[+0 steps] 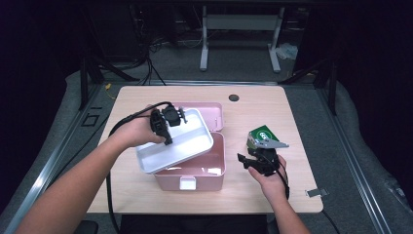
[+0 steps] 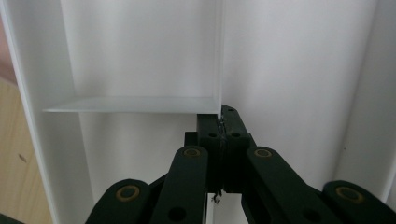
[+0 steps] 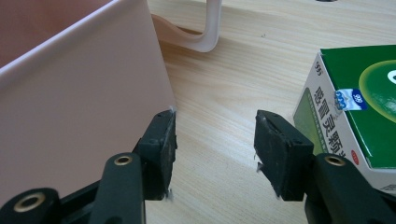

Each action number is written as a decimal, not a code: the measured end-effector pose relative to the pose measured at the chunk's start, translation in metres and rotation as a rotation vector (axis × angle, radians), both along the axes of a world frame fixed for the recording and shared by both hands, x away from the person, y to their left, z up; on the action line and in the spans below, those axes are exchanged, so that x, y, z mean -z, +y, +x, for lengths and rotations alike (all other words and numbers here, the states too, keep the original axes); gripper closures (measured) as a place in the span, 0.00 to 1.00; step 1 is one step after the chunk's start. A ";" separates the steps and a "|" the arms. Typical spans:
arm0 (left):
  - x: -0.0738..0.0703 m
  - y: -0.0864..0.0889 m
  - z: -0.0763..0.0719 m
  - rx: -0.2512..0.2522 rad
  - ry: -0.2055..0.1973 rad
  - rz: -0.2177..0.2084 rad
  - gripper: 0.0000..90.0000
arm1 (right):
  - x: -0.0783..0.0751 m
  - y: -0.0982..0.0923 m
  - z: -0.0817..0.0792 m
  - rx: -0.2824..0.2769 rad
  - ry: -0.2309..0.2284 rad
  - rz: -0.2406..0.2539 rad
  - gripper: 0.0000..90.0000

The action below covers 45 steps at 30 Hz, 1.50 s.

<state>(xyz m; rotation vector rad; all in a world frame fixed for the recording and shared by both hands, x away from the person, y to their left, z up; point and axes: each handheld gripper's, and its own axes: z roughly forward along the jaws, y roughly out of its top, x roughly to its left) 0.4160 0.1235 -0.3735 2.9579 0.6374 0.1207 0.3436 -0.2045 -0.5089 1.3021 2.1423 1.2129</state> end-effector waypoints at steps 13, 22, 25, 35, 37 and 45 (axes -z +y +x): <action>-0.002 0.109 0.009 -0.261 0.014 -0.054 0.99 | 0.000 0.004 0.003 -0.014 -0.001 -0.005 0.53; 0.011 0.163 0.006 -0.387 0.028 -0.070 0.99 | 0.000 0.004 0.002 -0.013 -0.001 -0.004 0.53; 0.025 0.180 0.005 -0.427 0.038 -0.090 0.99 | 0.000 0.004 0.003 -0.012 -0.001 -0.004 0.53; 0.069 0.197 0.006 -0.486 0.096 -0.092 0.99 | 0.000 0.005 0.002 -0.013 0.000 -0.003 0.53; 0.077 0.197 0.007 -0.499 0.102 -0.087 0.99 | 0.000 0.004 0.002 -0.010 -0.003 0.000 0.53; 0.113 0.192 0.008 -0.519 0.150 -0.081 0.99 | 0.000 0.005 0.002 -0.010 0.000 -0.003 0.53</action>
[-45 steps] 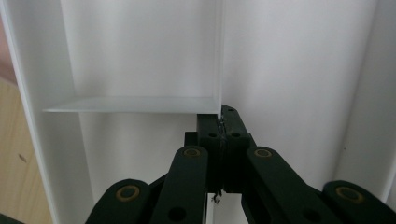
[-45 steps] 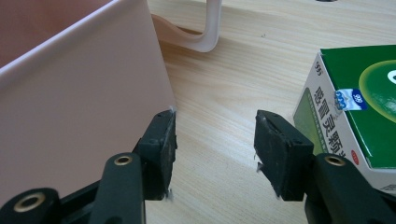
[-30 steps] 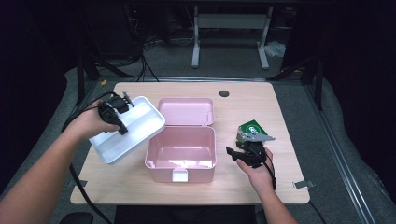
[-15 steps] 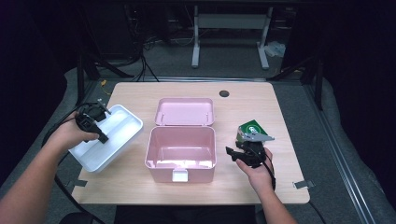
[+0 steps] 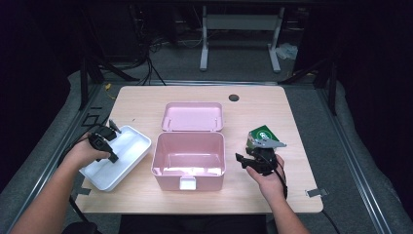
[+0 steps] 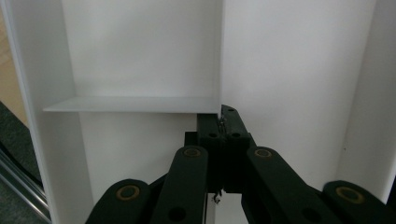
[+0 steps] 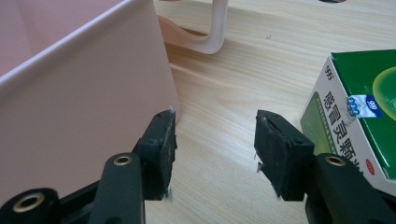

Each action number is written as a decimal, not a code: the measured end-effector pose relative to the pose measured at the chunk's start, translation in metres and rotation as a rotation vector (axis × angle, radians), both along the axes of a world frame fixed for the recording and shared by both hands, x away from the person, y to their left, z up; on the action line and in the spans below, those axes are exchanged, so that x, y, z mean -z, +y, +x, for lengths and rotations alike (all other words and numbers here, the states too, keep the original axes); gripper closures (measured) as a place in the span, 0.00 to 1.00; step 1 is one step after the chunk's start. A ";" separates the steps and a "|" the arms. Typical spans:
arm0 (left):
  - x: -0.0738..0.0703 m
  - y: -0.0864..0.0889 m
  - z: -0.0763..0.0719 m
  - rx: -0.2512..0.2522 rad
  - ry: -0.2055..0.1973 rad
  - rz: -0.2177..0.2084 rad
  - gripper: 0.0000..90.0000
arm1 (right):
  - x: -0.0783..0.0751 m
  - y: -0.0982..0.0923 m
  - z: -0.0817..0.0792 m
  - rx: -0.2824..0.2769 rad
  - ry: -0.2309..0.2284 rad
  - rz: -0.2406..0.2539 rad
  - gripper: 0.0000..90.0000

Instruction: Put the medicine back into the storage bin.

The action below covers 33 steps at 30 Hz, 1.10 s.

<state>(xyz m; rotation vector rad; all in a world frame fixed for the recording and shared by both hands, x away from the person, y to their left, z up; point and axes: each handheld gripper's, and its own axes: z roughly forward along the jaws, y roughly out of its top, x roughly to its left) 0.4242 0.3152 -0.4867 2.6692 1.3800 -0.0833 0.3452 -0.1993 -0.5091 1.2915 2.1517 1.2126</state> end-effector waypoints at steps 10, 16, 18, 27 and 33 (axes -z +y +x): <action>0.023 -0.003 0.003 -0.006 0.018 0.015 0.99 | 0.000 -0.001 0.000 -0.001 -0.003 0.001 0.53; 0.034 -0.005 0.003 -0.008 0.017 0.039 0.99 | 0.000 -0.001 0.000 0.004 -0.005 0.001 0.53; 0.035 -0.005 0.003 -0.011 0.006 0.041 0.99 | 0.000 -0.001 0.000 0.004 -0.005 0.001 0.53; 0.033 -0.003 -0.005 0.002 -0.047 0.038 0.79 | 0.000 -0.001 0.000 0.005 -0.002 0.001 0.52; 0.028 -0.002 -0.013 0.008 -0.116 0.033 0.60 | -0.003 0.000 -0.001 -0.001 -0.010 -0.019 0.49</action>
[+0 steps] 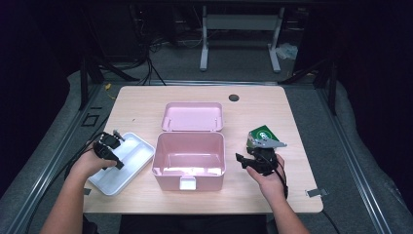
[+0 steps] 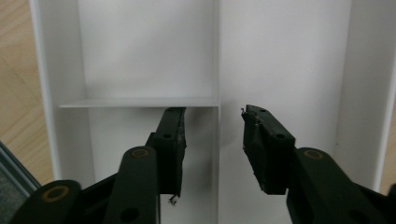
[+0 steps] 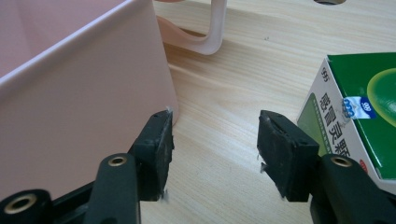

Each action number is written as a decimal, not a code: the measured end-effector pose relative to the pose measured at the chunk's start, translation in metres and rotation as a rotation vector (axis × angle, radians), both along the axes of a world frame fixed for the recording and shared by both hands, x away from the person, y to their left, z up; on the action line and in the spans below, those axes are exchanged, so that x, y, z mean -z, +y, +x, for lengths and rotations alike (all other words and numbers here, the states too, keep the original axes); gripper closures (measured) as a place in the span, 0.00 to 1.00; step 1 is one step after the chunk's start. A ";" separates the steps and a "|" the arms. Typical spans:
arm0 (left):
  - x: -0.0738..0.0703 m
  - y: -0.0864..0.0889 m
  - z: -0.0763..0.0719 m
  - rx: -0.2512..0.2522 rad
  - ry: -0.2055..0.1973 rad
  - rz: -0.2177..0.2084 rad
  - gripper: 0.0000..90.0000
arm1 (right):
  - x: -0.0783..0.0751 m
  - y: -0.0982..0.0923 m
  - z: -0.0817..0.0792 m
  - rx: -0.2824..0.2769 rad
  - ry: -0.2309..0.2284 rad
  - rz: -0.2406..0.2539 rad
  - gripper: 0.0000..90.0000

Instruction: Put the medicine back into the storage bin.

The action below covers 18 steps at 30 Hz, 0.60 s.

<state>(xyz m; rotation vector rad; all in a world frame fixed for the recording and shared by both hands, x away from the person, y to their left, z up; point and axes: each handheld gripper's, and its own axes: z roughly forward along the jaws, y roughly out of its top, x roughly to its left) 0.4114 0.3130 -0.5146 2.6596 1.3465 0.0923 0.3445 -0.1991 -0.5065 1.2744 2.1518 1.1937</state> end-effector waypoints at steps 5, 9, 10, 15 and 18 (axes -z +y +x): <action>-0.011 0.000 -0.006 -0.022 -0.033 -0.047 0.52 | -0.006 0.004 0.000 -0.016 -0.017 -0.043 0.43; -0.025 -0.003 -0.011 -0.014 -0.098 -0.045 0.50 | -0.014 0.003 0.001 -0.028 -0.013 -0.065 0.40; -0.026 -0.004 -0.013 -0.003 -0.103 -0.055 0.50 | -0.016 0.002 0.002 -0.033 -0.006 -0.065 0.39; -0.028 -0.007 -0.019 0.017 -0.084 -0.083 0.48 | -0.028 -0.004 0.009 0.004 0.015 -0.084 0.33; -0.029 -0.008 -0.021 0.024 -0.083 -0.102 0.48 | -0.033 -0.008 0.015 0.035 0.019 -0.116 0.30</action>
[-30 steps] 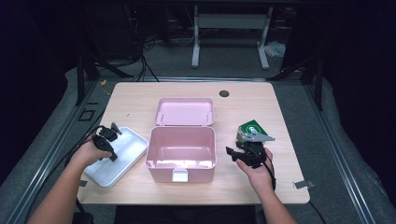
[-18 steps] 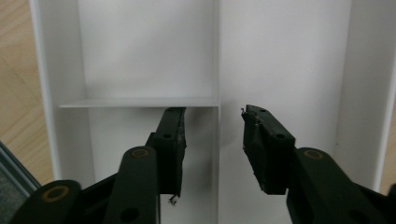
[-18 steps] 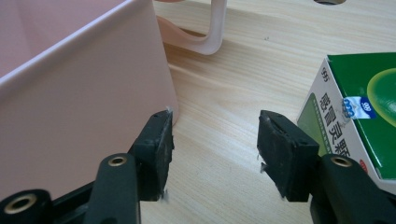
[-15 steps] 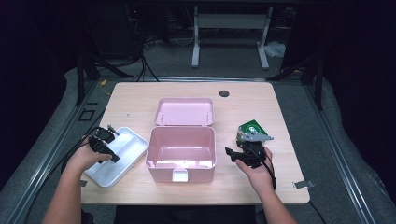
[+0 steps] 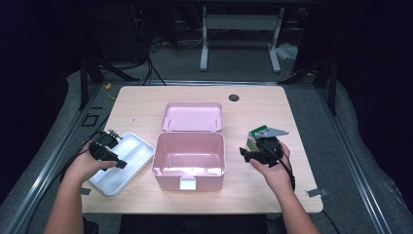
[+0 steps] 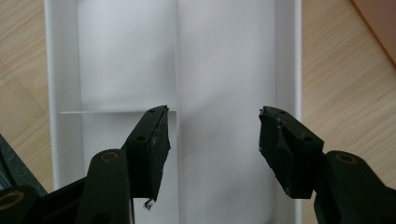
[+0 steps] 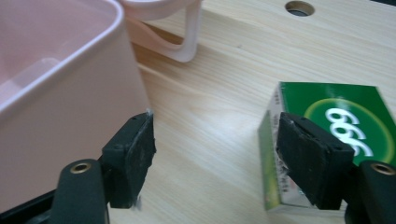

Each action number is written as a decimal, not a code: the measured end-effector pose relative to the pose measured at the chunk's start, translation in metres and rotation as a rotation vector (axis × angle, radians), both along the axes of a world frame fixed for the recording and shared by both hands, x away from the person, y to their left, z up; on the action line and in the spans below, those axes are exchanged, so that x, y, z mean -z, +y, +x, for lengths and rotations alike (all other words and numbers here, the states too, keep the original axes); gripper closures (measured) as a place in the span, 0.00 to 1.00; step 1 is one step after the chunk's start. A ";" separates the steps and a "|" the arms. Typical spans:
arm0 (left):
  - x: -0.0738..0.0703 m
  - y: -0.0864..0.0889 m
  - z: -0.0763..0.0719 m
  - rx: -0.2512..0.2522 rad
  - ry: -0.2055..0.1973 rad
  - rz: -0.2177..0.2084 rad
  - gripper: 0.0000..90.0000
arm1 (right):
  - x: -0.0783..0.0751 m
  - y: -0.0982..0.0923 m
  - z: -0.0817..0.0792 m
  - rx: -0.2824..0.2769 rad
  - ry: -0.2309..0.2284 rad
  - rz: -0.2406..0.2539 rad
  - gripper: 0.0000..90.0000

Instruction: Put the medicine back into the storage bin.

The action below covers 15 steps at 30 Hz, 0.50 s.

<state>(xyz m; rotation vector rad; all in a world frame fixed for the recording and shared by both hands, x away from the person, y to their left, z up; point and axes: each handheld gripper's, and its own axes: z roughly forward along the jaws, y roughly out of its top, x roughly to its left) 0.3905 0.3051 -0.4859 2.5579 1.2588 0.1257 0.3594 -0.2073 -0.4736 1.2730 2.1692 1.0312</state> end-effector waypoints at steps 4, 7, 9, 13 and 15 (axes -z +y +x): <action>-0.001 -0.002 -0.002 0.015 0.002 -0.002 0.47 | -0.005 -0.007 0.011 0.008 0.036 -0.035 0.25; -0.003 -0.004 -0.002 0.025 -0.003 -0.012 0.46 | -0.011 -0.014 0.020 0.016 0.071 -0.061 0.23; -0.004 -0.004 -0.003 0.031 -0.005 -0.019 0.46 | -0.018 -0.019 0.030 0.031 0.105 -0.098 0.21; -0.007 -0.003 -0.004 0.035 -0.010 -0.032 0.46 | -0.023 -0.023 0.040 0.038 0.150 -0.132 0.18; -0.006 -0.002 -0.004 0.034 -0.012 -0.037 0.45 | -0.025 -0.024 0.046 0.040 0.172 -0.154 0.17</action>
